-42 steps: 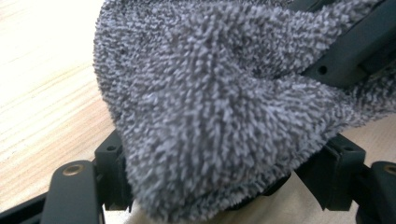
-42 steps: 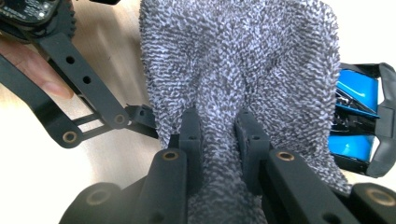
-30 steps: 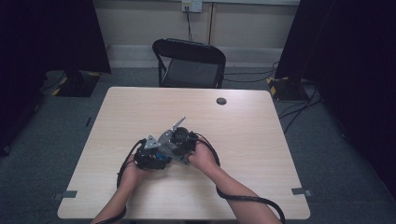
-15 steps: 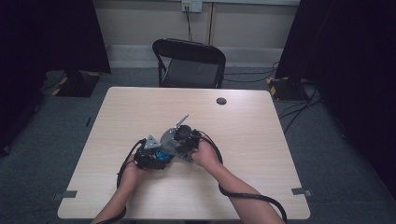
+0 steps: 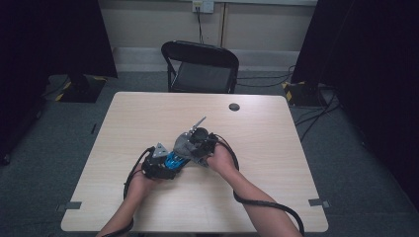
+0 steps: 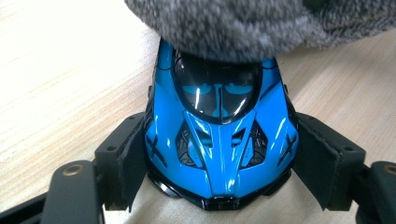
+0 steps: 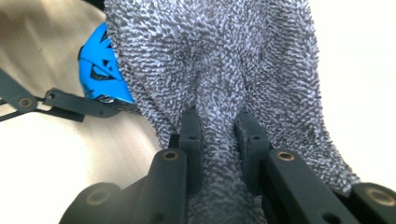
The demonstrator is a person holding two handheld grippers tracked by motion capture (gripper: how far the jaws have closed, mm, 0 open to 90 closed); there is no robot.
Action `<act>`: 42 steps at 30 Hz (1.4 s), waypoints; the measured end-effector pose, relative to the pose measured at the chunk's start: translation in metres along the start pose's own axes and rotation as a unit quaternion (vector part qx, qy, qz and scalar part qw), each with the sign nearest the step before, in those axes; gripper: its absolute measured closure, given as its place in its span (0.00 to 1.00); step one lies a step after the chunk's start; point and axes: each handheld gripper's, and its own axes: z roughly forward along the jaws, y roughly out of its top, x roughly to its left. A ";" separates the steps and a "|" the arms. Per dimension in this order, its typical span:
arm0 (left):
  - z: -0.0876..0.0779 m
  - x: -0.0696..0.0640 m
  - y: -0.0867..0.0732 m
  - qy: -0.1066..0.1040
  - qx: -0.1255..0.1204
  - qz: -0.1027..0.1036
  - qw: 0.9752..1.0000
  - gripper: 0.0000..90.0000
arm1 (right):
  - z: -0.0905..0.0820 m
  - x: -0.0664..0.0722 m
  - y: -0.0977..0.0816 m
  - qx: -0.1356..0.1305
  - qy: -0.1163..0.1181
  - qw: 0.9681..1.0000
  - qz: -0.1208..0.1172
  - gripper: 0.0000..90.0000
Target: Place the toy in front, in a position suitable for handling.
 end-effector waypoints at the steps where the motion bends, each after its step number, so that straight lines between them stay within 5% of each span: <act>1: 0.000 0.000 0.000 0.000 0.000 0.000 1.000 0.27 | 0.000 -0.002 0.000 0.000 -0.003 1.000 0.003 0.85; 7: 0.000 0.000 0.000 0.000 0.000 0.000 1.000 0.27 | 0.000 -0.012 0.002 -0.004 -0.008 1.000 0.028 0.85; 18: 0.000 0.000 0.000 0.000 0.000 0.000 1.000 0.27 | 0.001 -0.020 0.012 0.004 -0.037 0.999 0.031 0.85; 21: 0.000 0.000 0.000 -0.001 0.000 0.000 1.000 0.27 | 0.001 -0.027 0.012 -0.001 -0.033 0.998 0.047 0.85; 42: 0.000 0.000 0.000 0.000 0.000 0.000 1.000 0.27 | -0.002 -0.035 0.007 -0.016 -0.044 0.997 0.057 0.85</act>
